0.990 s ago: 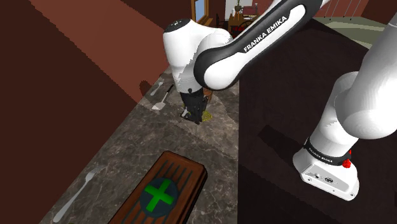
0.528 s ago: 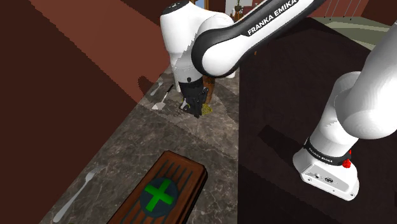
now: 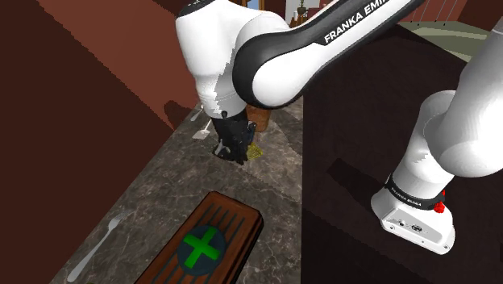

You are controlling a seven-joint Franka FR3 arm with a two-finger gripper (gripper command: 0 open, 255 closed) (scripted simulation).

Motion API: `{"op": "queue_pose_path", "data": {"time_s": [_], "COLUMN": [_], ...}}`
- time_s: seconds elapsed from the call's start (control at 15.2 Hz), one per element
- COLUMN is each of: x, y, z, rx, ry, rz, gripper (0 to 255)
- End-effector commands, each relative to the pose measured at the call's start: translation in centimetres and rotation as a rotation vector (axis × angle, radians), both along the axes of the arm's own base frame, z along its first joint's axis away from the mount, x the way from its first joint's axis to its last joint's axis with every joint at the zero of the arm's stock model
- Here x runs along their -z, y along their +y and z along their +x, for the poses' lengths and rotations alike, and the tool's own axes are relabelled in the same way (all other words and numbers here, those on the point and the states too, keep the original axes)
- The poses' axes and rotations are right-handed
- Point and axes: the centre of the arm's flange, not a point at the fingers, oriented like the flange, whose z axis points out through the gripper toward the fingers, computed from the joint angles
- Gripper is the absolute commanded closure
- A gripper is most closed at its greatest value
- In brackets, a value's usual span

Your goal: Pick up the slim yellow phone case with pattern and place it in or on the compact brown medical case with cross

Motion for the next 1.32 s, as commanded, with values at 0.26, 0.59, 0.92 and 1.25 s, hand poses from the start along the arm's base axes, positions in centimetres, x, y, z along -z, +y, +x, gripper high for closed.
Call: {"op": "queue_pose_path", "data": {"time_s": [0.26,0.59,0.92,1.25], "x": [-0.7,-1.3,-1.8,-1.8], "y": [7.2,13.2,19.1,24.1], "z": [-3.3,-6.2,-9.0,-11.4], "rx": [0.002,0.002,0.002,0.002], "ry": [0.0,0.0,0.0,0.0], "rz": [0.0,0.0,0.0,0.0], "gripper": [255,255,255,255]}}
